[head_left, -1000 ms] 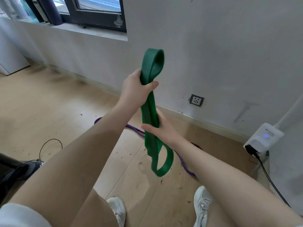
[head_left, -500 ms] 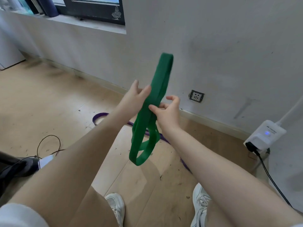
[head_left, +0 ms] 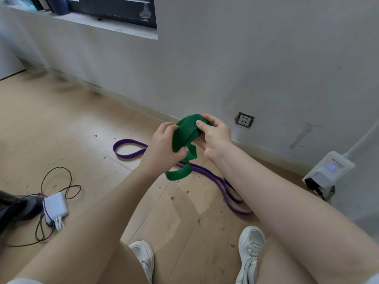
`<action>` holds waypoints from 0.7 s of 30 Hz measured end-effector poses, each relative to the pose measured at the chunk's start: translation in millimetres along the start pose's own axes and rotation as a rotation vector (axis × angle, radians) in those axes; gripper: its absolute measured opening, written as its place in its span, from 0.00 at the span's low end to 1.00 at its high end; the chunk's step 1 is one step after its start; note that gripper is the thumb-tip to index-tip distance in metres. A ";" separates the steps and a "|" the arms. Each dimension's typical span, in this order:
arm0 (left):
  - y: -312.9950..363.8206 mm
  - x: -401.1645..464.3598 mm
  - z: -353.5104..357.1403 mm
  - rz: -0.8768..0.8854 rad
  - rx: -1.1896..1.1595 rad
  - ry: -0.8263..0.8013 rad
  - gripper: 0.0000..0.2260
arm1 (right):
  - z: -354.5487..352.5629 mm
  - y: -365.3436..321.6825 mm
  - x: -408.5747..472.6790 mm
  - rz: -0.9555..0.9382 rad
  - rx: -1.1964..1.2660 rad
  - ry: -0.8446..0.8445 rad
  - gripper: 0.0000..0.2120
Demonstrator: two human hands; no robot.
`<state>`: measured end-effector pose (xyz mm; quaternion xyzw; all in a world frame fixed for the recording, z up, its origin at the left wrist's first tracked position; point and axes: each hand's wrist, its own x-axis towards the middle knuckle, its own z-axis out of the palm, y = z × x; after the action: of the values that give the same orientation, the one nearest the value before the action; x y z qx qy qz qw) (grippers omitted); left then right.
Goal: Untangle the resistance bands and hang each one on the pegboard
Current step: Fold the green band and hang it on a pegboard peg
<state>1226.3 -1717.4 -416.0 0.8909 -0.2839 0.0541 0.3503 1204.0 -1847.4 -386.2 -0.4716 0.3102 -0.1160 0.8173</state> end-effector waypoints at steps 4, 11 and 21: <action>6.9 3.4 3.6 -0.063 -0.049 0.063 0.20 | 5.5 0.4 -3.6 -0.030 0.035 -0.053 0.11; 10.8 16.3 -10.3 -0.115 -0.258 -0.022 0.21 | -3.4 -1.7 -2.5 -0.105 -0.063 -0.175 0.16; 6.8 19.2 -18.4 -0.239 -0.480 -0.016 0.15 | -2.2 18.8 1.5 -0.334 -0.420 -0.181 0.27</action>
<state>1240.4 -1718.4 -392.6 0.8100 -0.1843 -0.0638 0.5531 1201.9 -1839.7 -403.5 -0.6836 0.1710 -0.1395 0.6957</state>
